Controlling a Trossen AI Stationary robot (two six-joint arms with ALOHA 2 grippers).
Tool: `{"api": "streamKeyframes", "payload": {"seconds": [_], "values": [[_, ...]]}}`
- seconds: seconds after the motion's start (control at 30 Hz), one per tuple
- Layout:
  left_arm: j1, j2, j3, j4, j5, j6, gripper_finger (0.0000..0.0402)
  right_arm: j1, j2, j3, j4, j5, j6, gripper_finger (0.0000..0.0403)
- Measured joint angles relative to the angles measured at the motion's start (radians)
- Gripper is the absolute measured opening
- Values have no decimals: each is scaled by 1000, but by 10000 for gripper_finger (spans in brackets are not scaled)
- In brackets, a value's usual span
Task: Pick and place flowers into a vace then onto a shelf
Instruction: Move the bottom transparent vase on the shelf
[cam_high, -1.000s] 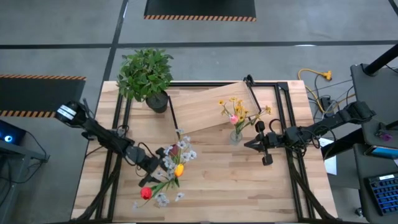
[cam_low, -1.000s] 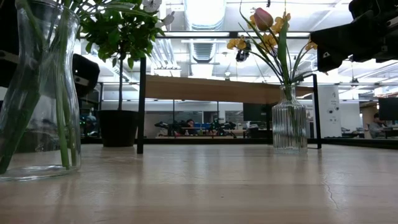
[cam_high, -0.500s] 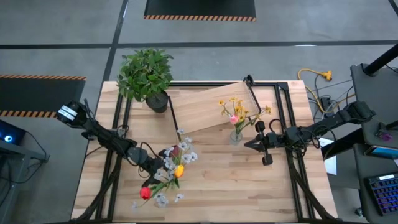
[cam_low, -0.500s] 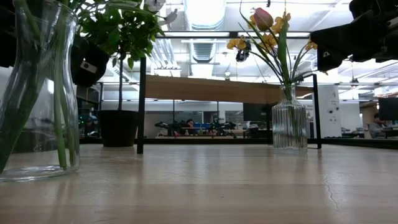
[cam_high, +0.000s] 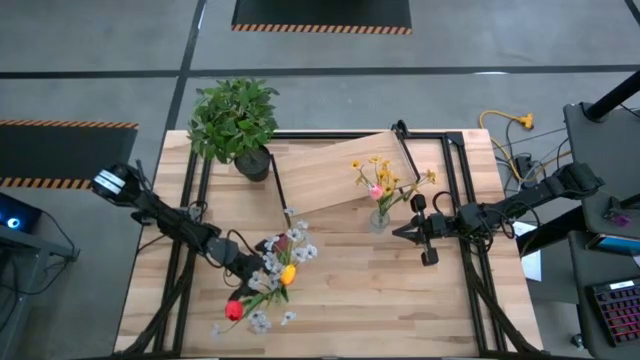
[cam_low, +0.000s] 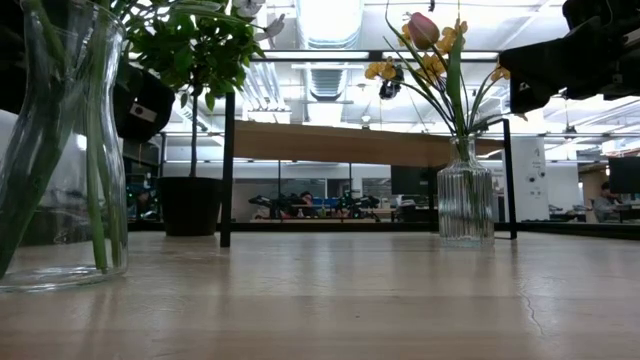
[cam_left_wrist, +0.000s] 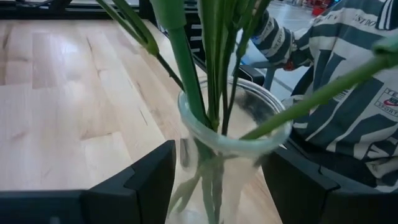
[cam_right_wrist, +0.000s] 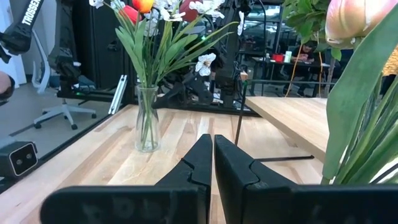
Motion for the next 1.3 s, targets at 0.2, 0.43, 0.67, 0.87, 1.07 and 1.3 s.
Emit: {"api": "streamKeyframes", "payload": {"seconds": [0.2,0.43,0.67,0.87,1.07,1.3], "values": [[0,70,42,-2,-23,38,216,0,0,0,0,0,0,9],[1,124,71,0,-23,49,215,0,0,0,0,0,0,9],[1,132,80,4,-23,48,168,0,0,0,0,0,0,9],[1,132,100,-8,-23,45,155,0,0,0,0,0,0,9],[5,114,177,-53,-106,76,155,0,0,0,1,0,0,9],[33,50,405,-398,-215,100,155,0,0,0,3,0,-5,9]]}}
